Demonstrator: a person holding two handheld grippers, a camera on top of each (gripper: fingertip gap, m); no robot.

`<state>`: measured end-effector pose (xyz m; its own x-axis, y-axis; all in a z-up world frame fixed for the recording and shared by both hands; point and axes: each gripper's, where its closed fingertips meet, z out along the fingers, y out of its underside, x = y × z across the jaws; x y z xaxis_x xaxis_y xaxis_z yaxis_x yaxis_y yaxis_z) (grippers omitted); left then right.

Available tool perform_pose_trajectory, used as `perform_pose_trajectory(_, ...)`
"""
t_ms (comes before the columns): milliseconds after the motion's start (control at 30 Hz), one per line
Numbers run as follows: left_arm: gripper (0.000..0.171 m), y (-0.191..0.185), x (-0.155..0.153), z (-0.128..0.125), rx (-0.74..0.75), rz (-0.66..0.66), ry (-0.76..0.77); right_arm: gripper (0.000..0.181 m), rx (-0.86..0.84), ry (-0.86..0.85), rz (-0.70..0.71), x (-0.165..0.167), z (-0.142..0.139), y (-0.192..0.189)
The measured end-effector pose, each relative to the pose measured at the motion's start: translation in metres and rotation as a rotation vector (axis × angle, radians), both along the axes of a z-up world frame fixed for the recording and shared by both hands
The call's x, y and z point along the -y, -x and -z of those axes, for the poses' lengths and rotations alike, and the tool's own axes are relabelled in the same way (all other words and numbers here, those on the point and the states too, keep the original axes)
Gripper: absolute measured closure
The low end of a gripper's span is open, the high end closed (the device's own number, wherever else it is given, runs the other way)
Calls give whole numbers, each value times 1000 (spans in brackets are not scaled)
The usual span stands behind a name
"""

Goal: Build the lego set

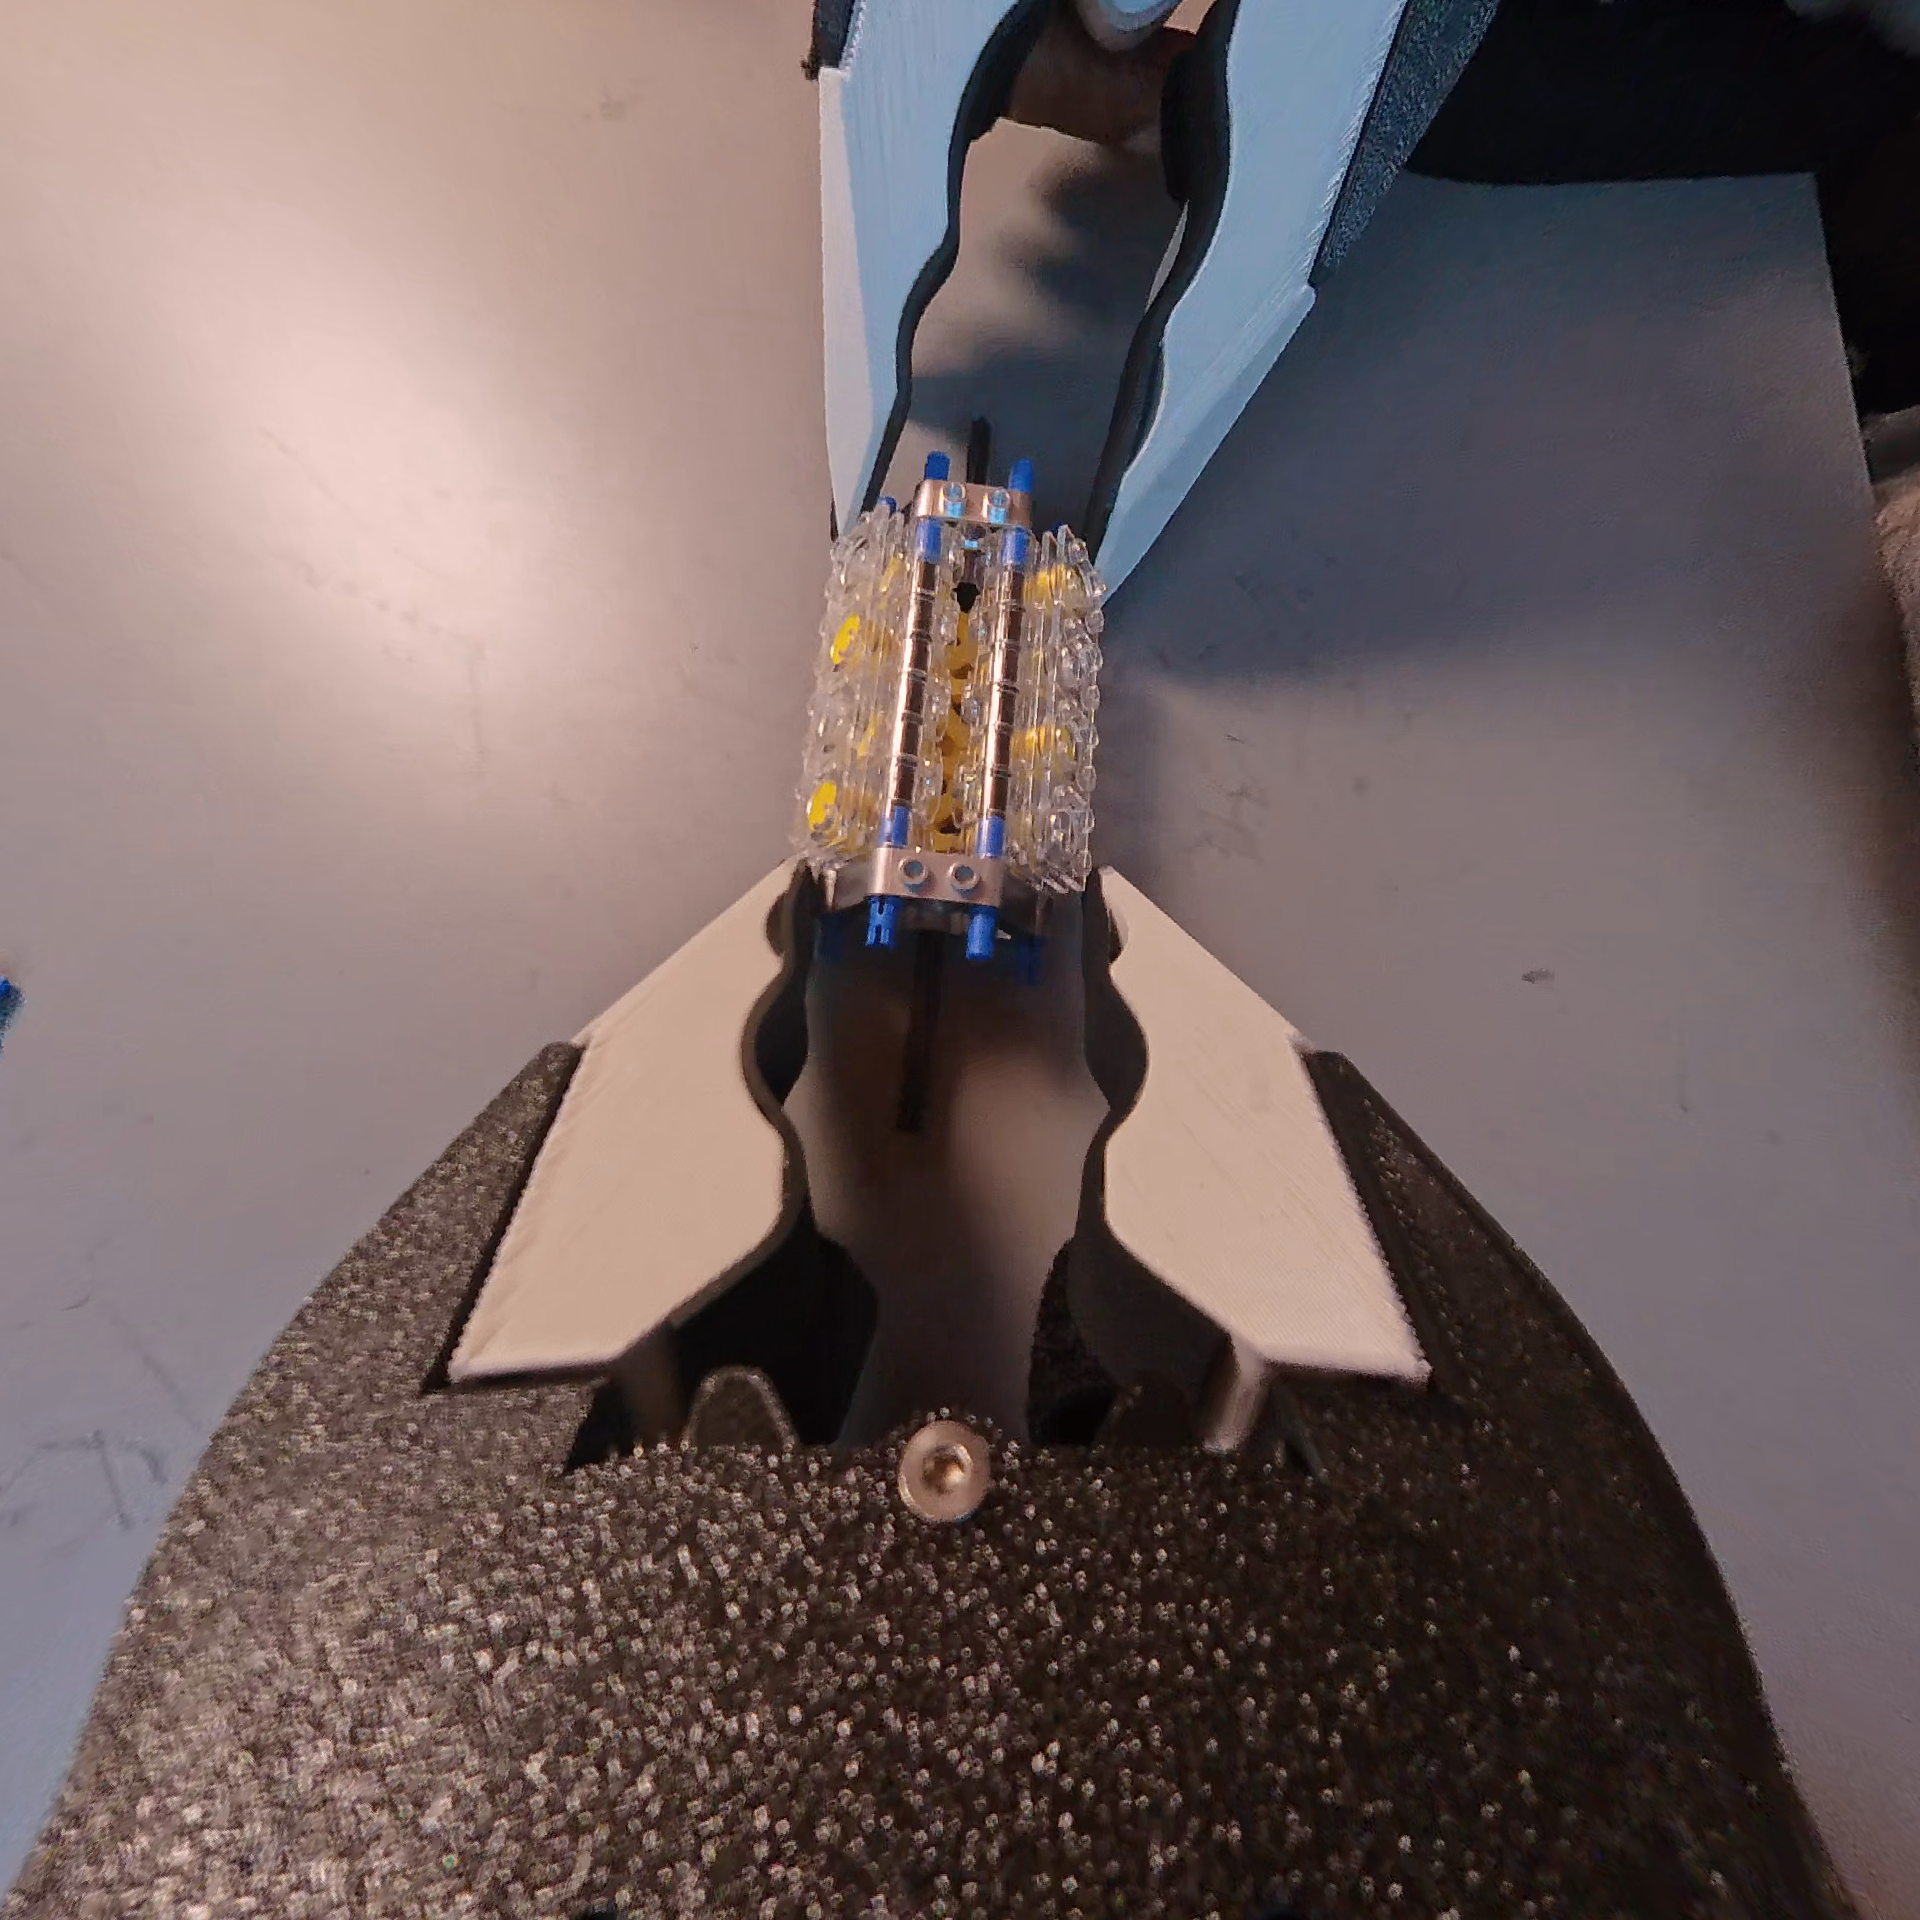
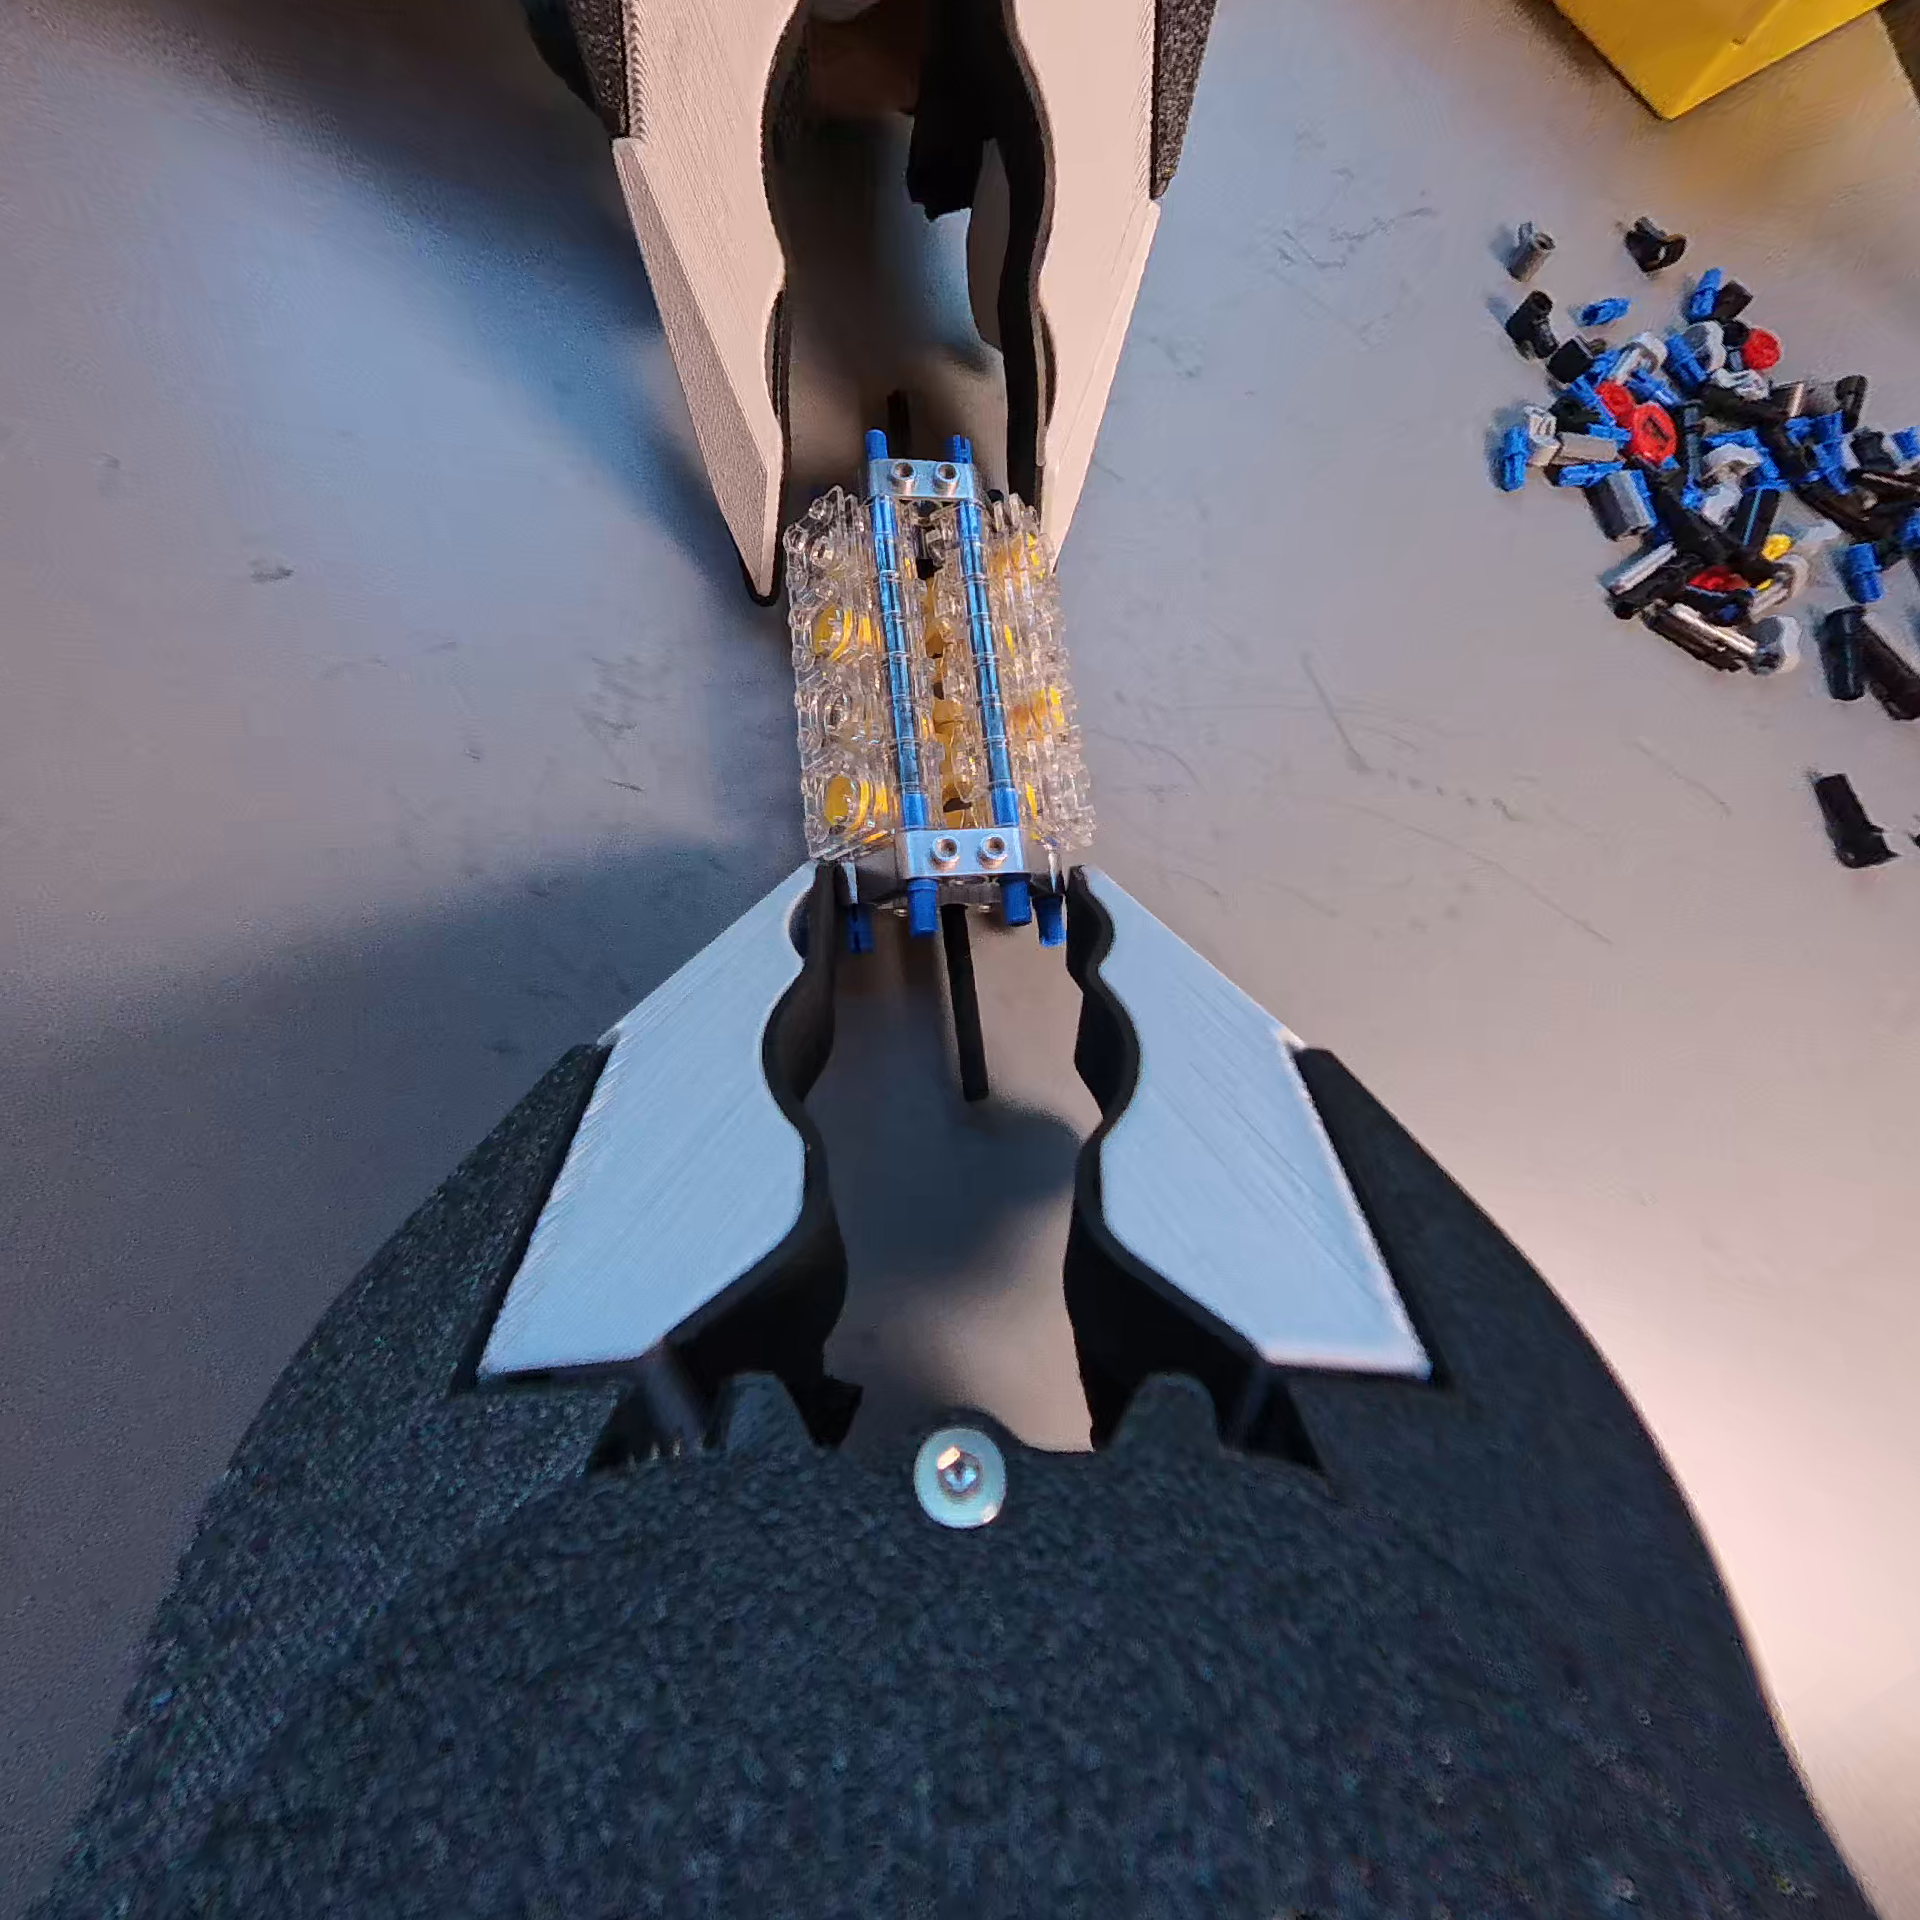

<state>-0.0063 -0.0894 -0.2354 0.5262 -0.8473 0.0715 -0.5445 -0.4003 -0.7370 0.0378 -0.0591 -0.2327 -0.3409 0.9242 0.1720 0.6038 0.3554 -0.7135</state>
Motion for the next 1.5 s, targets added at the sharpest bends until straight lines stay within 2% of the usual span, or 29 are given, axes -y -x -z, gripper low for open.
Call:
perform_pose_trajectory(133,122,2,-11,0,-2,-40,-33,140,-22,-41,61,-15,-1,0)
perform_pose_trajectory(267,122,11,-25,0,-4,-91,-47,130,-41,-76,141,-35,-5,-9)
perform_pose_trajectory(433,122,17,-32,1,-3,-131,-48,128,-19,-38,185,-30,-6,-19)
perform_pose_trajectory(633,122,17,-35,1,-5,-144,-51,132,3,6,237,-20,0,-9)
perform_pose_trajectory(767,122,17,-35,1,-5,-146,-52,125,7,28,292,-26,0,-1)
perform_pose_trajectory(867,122,17,-35,1,-4,-146,-51,125,-26,50,274,-22,-6,4)
perform_pose_trajectory(1000,123,17,-36,1,-5,-148,-52,113,-42,38,267,-11,-9,13)
perform_pose_trajectory(1067,123,16,-38,1,-10,-159,-60,112,-31,26,320,-14,-8,15)
perform_pose_trajectory(1267,122,14,-41,1,-10,-168,-58,121,-54,160,466,-34,-18,6)
perform_pose_trajectory(1367,122,14,-42,1,-11,-170,-60,125,-67,258,452,-26,-18,5)
perform_pose_trajectory(1500,123,13,-42,1,-13,-181,-62,113,-40,237,457,-20,-13,8)
